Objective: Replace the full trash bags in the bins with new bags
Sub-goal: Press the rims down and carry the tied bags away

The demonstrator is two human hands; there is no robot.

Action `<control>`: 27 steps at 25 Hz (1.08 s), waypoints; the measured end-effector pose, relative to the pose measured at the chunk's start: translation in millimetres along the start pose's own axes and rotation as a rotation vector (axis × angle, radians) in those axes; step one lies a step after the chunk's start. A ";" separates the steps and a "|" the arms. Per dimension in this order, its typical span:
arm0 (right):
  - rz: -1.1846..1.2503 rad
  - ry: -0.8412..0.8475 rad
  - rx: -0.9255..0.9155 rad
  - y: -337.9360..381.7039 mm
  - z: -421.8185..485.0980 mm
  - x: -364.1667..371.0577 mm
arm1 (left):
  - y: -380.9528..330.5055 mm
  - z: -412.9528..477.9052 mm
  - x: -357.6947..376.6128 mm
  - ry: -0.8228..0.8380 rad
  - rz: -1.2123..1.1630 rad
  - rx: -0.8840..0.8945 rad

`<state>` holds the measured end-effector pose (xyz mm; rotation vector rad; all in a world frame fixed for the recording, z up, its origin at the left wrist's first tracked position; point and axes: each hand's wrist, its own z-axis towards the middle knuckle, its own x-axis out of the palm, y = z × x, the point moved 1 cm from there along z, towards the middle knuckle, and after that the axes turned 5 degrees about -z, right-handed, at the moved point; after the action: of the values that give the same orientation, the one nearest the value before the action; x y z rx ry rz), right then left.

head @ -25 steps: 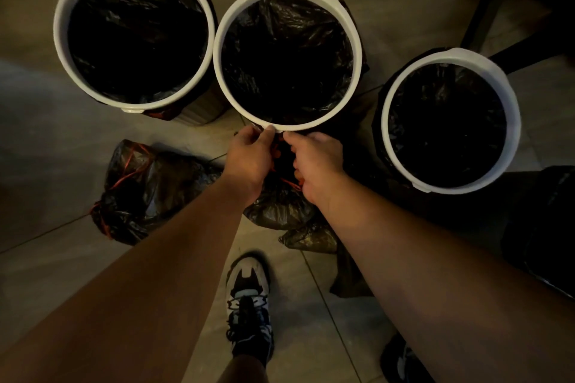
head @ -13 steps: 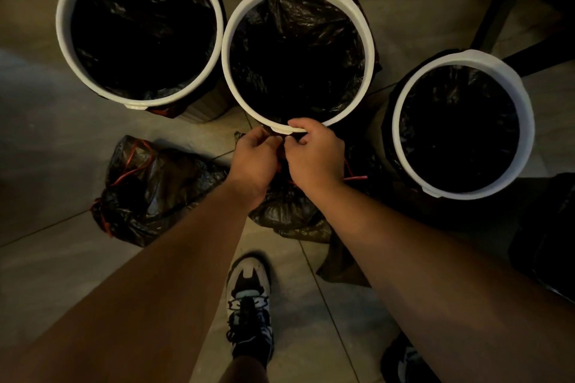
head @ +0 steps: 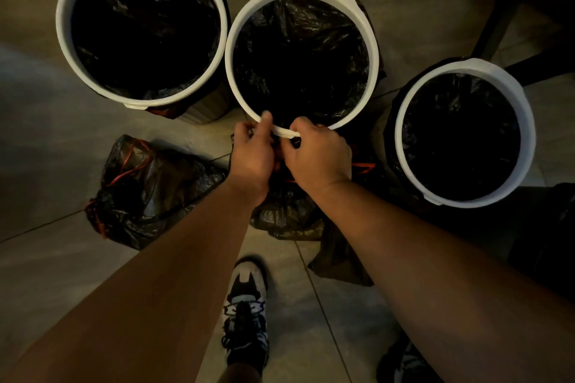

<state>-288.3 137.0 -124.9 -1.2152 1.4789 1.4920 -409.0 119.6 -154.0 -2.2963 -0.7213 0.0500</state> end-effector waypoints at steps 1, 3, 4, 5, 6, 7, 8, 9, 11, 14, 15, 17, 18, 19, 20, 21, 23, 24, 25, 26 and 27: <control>-0.020 -0.002 -0.023 -0.7 0.7 -0.4 | -1.8 1.3 0.0 -0.006 0.051 0.029; -0.050 -0.022 -0.061 0.1 2.4 -0.8 | -6.1 2.2 1.0 0.009 0.100 0.043; -0.062 -0.031 -0.080 0.1 3.0 -1.2 | -7.1 1.7 1.5 0.020 0.112 0.037; -0.068 -0.038 -0.098 -0.4 3.3 -2.1 | -8.0 0.5 1.7 0.031 0.128 0.040; -0.070 -0.042 -0.113 -0.9 3.4 -3.5 | -9.3 -1.4 1.3 0.044 0.137 0.052; -0.073 -0.041 -0.123 -1.5 3.5 -5.0 | -10.0 -2.9 1.5 0.070 0.122 0.064; -0.074 -0.034 -0.135 -2.0 3.7 -6.7 | -9.5 -4.2 2.3 0.097 0.086 0.068; -0.072 -0.026 -0.151 -2.3 4.1 -8.1 | -8.1 -5.7 2.4 0.123 0.038 0.065; -0.093 0.009 -0.187 -1.6 6.3 -9.1 | -5.3 -6.6 0.3 0.147 -0.054 0.027; -0.203 0.099 -0.235 3.4 13.3 -8.9 | 5.4 -2.5 -2.9 0.128 -0.093 -0.003; -0.223 0.111 -0.248 4.6 16.2 -10.5 | 8.8 -2.4 -4.0 0.125 -0.077 0.002; -0.258 0.129 -0.291 6.6 20.2 -13.3 | 12.8 -3.2 -6.4 0.147 -0.053 0.014; -0.271 0.144 -0.317 7.4 21.9 -14.5 | 14.2 -3.1 -7.8 0.174 -0.060 0.018; -0.276 0.161 -0.340 8.1 23.8 -15.6 | 14.7 -3.4 -9.1 0.204 -0.075 0.018; -0.278 0.177 -0.358 8.2 25.5 -16.4 | 13.8 -3.7 -10.6 0.232 -0.087 0.018; -0.283 0.195 -0.374 8.0 27.0 -17.0 | 12.4 -4.6 -11.2 0.252 -0.095 0.015; -0.291 0.226 -0.400 7.1 28.9 -19.1 | 12.1 -4.6 -11.4 0.263 -0.102 -0.004; -0.286 0.234 -0.404 6.5 29.5 -20.6 | 11.9 -4.0 -11.2 0.266 -0.102 -0.015; -0.281 0.244 -0.407 5.4 30.0 -22.4 | 11.4 -3.4 -10.4 0.272 -0.101 -0.025; -0.279 0.256 -0.412 4.3 30.7 -24.1 | 11.1 -2.5 -9.8 0.278 -0.102 -0.033; -0.277 0.270 -0.415 3.7 31.6 -25.3 | 11.1 -1.6 -9.7 0.279 -0.102 -0.039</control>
<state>-288.3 171.1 -102.8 -1.8490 1.1280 1.5295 -411.5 107.2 -161.6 -2.2387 -0.6953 -0.3277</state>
